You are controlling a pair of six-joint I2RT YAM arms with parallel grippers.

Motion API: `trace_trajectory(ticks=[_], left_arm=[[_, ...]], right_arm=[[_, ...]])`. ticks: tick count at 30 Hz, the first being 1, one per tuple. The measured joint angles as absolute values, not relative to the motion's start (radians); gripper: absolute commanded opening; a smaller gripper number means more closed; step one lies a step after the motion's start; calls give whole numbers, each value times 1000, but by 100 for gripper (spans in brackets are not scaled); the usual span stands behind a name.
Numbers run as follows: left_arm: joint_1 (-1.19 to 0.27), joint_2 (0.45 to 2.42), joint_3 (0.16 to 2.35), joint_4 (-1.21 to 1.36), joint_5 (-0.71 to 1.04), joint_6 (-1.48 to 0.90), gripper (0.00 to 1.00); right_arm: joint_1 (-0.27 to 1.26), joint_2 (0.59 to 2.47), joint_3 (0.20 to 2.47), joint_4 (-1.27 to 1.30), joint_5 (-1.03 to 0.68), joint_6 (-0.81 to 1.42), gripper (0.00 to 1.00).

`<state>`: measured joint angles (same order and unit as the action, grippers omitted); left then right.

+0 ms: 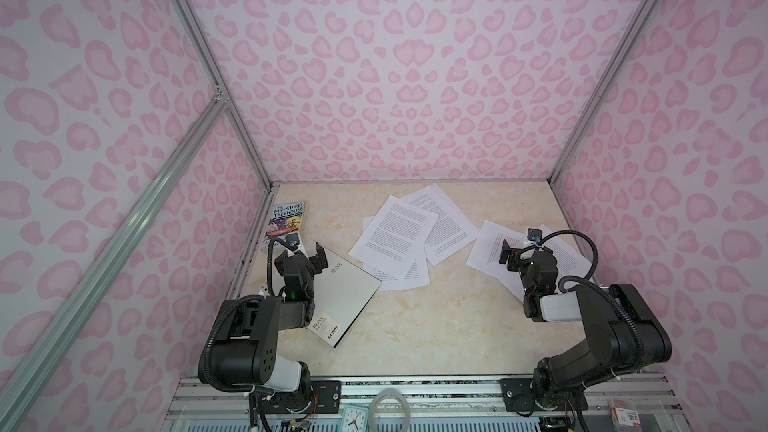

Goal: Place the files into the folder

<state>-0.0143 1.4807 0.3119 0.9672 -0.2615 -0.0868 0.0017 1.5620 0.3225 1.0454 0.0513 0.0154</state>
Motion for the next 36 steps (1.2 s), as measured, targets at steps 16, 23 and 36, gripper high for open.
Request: trace_trajectory(ticks=[16,23,36], left_arm=[[-47,1188,828,27,-411,-423,97],[0,905,793,-430,-486,-702,97],[86,843,706,-797,-368,-957,97]], right_arm=[[91,1277,790,391,174,104,100],[-58,1372,911,233,-32,445,100],[238,1632,1215,-32,-198,549,100]])
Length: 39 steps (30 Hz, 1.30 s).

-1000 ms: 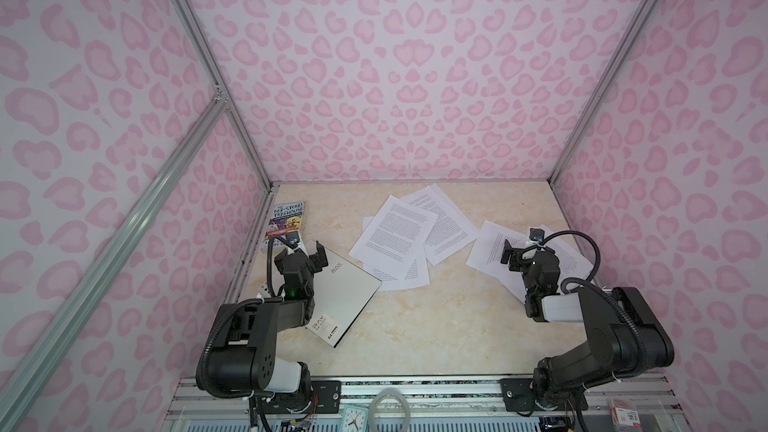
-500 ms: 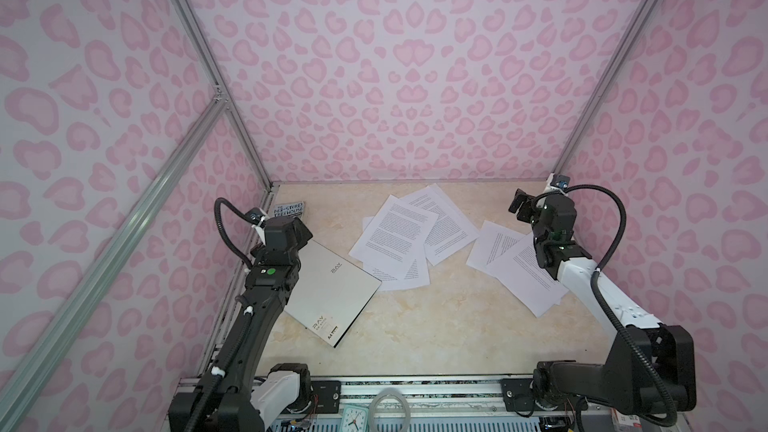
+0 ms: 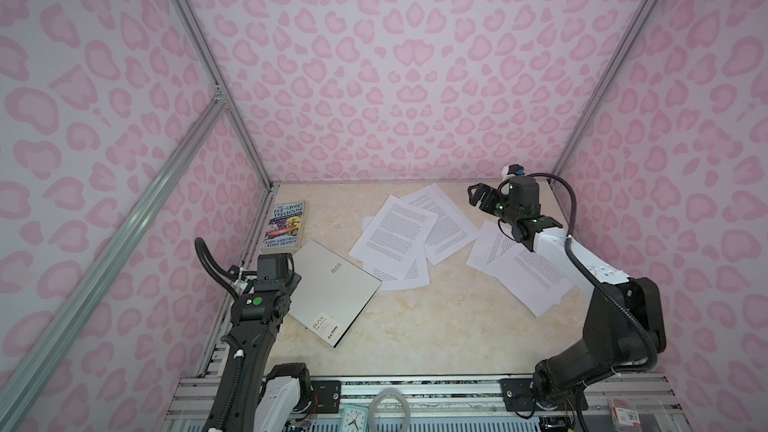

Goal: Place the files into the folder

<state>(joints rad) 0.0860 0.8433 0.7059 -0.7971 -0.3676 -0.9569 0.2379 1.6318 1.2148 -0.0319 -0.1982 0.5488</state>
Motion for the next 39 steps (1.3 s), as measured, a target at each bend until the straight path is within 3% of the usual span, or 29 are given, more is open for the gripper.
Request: trace_trajectory(ticks=[5,17,34,39], left_arm=[[140,941,653,-751,-298,-937,97],[196,1114,593,-504,-264,-847,97],[208,1267,584,-339,-230,-757,100],[208,1306,595,-334,-176,-723,96]], right_arm=[[432,1803,1409,-197,-263,454,96],[696,2134,1751,-521,-440,238,89],[822,2350,1914,-662,-588,165,82],[841,2387,1948,-675,-595,162,81]])
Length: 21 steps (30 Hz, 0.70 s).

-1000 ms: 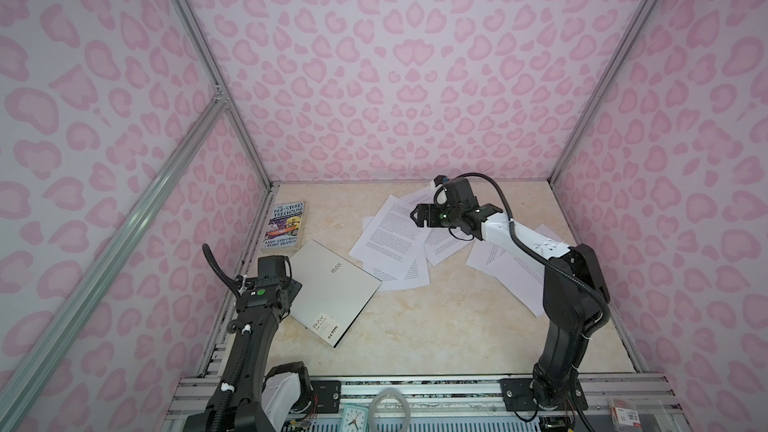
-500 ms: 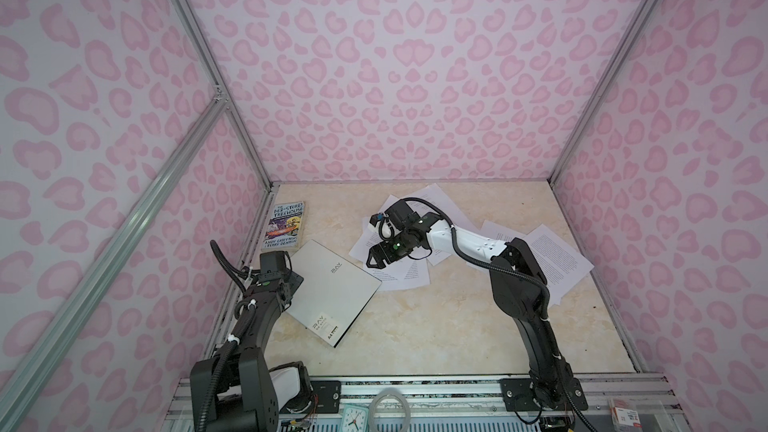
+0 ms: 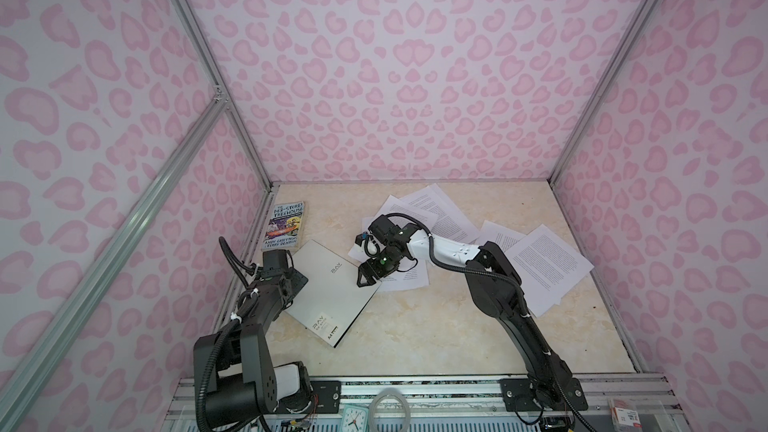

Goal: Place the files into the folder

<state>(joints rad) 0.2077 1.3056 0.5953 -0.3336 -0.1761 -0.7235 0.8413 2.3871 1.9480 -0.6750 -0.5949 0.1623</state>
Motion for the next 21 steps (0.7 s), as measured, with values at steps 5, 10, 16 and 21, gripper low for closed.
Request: trace_trajectory(ticks=[5,10,16,21], left_arm=[[199,1341,595,-313,-115,-702,93],[122,1359,598,-288,-92,-681,92],[-1,1380,611,-256,-67,-725,92],[-128,1455,680,-245,-55,-779,92]], right_arm=[[840,2408,1982,-701,-608,162,78],[824,2384,1941,-694,-622,170,78],[757,2300,1799,-665,-645,228,77],[688,2215,1651,-599,-663,281,76]])
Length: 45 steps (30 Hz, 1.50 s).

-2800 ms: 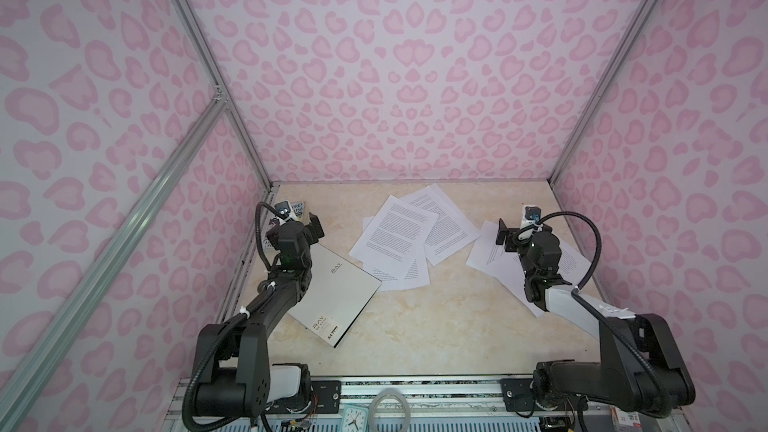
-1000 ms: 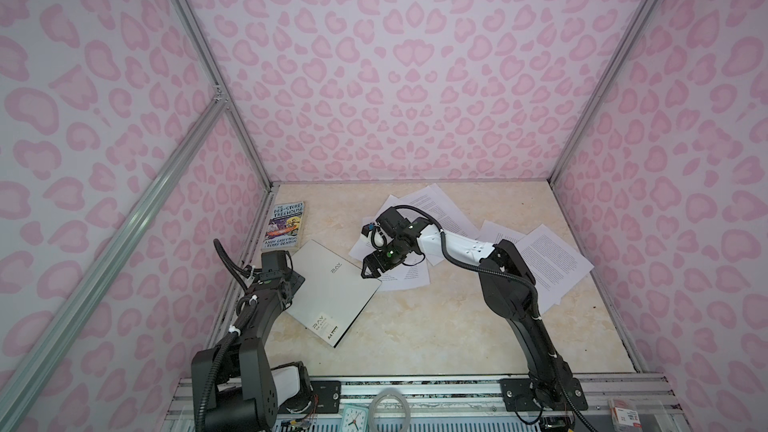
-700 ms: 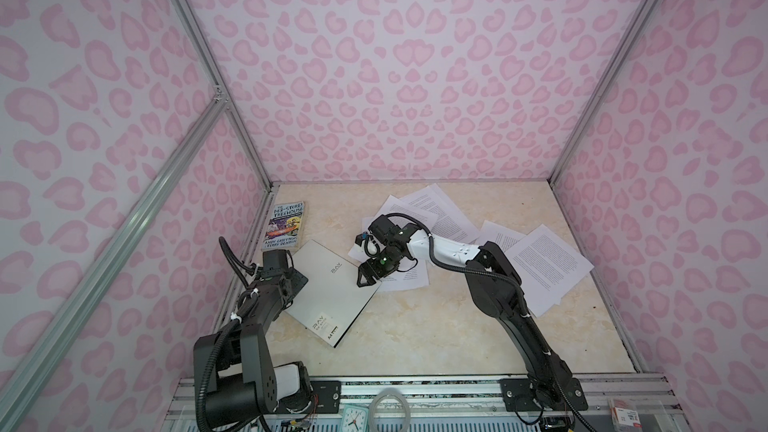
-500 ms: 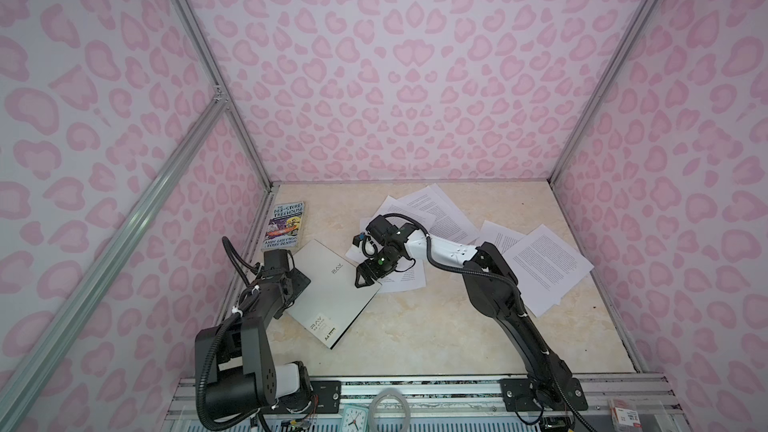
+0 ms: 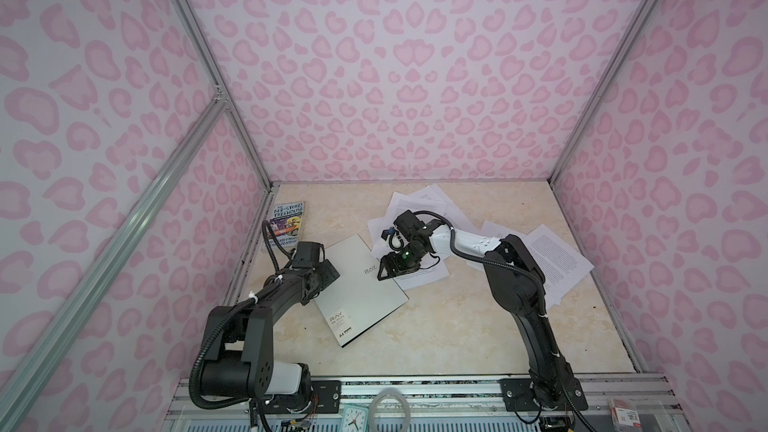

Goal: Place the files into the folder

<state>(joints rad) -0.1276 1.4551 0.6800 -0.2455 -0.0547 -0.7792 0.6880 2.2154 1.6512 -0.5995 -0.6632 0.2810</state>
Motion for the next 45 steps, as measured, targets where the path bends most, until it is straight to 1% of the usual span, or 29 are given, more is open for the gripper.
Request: trace_trajectory(ticks=[5,13,18,21,24,25,30,32,35,39,42,45], left_arm=[[-218,1590,814,-229,-23,-812,92],[-239,1798,1115,-202,109,-808,92],[-239,1816,1217,-187,157,-810,93],[-240,1718,1190,-193,154,-817,96],[-240,1535,1116,-197,152,-823,99],[-240,1468,1077,-191,158,-833,98],[-248,1153,813,-210,199,-932,98],[-263,1007,714,-246,201,-982,98],[-282,849,608,-262,209,-1051,98],[-313,735,516,-324,212,-1143,98],[-356,719,498,-352,229,-1188,98],[-428,731,472,-361,216,-1254,98]], right_arm=[[628,2153,1549,-546,-668,330,76],[538,2049,1425,-479,-645,425,77],[527,2019,1409,-436,-644,469,79],[520,1990,1402,-422,-633,493,80],[516,1940,1373,-397,-616,518,82],[517,1921,1354,-388,-610,530,82],[511,1836,1242,-355,-600,557,84],[489,1829,1205,-350,-604,557,84],[448,1835,1179,-357,-601,553,84],[398,1841,1156,-357,-575,553,84],[357,1847,1148,-358,-544,558,83],[311,1854,1148,-361,-492,576,83]])
